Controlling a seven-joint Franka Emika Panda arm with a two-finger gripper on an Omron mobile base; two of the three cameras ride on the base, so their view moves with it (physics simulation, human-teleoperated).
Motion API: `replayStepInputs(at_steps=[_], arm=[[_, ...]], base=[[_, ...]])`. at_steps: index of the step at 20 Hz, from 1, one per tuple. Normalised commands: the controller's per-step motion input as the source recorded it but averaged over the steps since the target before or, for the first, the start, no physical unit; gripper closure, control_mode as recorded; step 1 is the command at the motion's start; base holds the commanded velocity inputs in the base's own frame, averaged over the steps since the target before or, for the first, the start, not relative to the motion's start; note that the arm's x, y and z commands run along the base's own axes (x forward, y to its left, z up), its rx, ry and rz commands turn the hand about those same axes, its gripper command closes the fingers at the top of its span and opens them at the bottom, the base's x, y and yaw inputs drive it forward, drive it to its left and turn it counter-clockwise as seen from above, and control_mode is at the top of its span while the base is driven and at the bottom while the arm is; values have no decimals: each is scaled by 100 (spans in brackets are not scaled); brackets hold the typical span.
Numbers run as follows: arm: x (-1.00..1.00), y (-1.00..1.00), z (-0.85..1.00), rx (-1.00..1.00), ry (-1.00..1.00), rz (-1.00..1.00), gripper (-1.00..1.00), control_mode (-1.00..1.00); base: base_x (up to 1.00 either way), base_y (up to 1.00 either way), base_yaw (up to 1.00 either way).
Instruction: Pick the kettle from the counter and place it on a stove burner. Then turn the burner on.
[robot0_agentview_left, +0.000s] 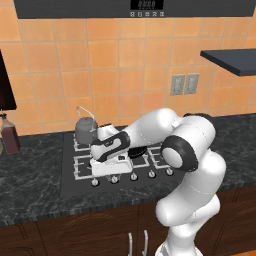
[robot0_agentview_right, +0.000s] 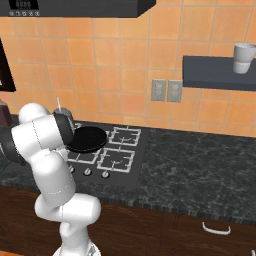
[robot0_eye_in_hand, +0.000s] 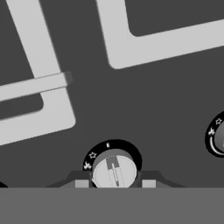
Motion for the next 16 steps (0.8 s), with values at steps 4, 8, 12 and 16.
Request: replayStepInputs(at_steps=[4, 8, 12, 16], arm=[[-2, 0, 0, 0, 0, 4, 100, -100], [-2, 0, 0, 0, 0, 15, 100, -100], [0, 0, -6, 0, 0, 26, 100, -100], [0, 0, -1, 0, 3, 32, 100, -100]], base=[[0, 0, 0], [0, 0, 0], [0, 0, 0], [0, 0, 0]])
